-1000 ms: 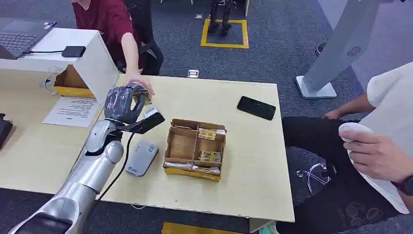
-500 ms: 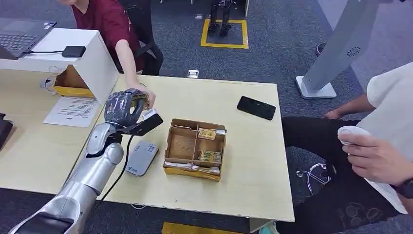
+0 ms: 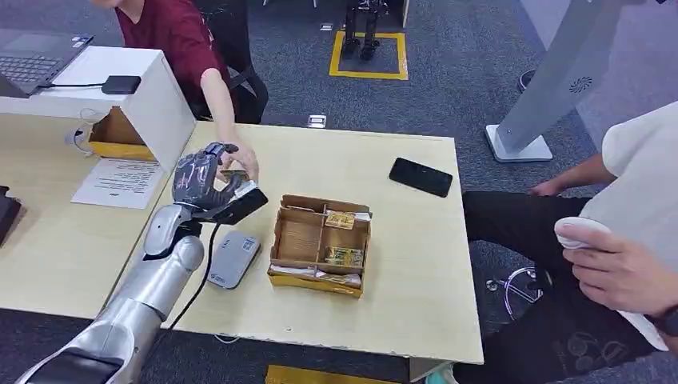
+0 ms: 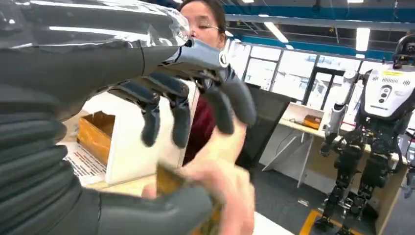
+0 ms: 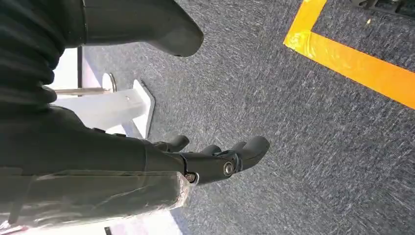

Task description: Pass the card to the sensor for recognition and then transmit it.

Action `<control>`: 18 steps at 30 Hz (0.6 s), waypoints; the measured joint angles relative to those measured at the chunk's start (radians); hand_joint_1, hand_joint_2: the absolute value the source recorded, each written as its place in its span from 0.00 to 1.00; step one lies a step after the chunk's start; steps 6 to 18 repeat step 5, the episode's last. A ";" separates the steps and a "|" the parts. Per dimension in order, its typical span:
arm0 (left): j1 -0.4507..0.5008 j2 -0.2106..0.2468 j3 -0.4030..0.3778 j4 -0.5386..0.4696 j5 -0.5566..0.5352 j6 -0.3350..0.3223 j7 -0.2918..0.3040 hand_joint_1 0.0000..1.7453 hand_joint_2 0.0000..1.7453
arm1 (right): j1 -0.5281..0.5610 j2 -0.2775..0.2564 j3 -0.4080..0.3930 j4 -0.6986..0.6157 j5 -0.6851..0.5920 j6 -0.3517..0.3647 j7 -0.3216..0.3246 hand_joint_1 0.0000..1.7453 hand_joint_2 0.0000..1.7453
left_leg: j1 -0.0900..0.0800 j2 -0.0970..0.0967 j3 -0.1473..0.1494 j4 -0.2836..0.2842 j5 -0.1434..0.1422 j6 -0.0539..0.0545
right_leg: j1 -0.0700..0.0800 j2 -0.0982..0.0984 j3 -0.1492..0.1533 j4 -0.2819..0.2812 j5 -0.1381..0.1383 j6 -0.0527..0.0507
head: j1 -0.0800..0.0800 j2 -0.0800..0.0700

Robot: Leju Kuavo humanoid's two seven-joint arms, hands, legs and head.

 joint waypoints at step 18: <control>0.000 -0.001 0.010 0.001 0.007 0.019 0.000 0.00 1.00 | 0.000 0.000 0.000 0.000 -0.002 0.000 0.000 0.00 1.00 | 0.000 0.000 0.000 0.000 0.000 0.000 | 0.000 0.000 0.000 0.000 0.000 0.000 | 0.000 0.000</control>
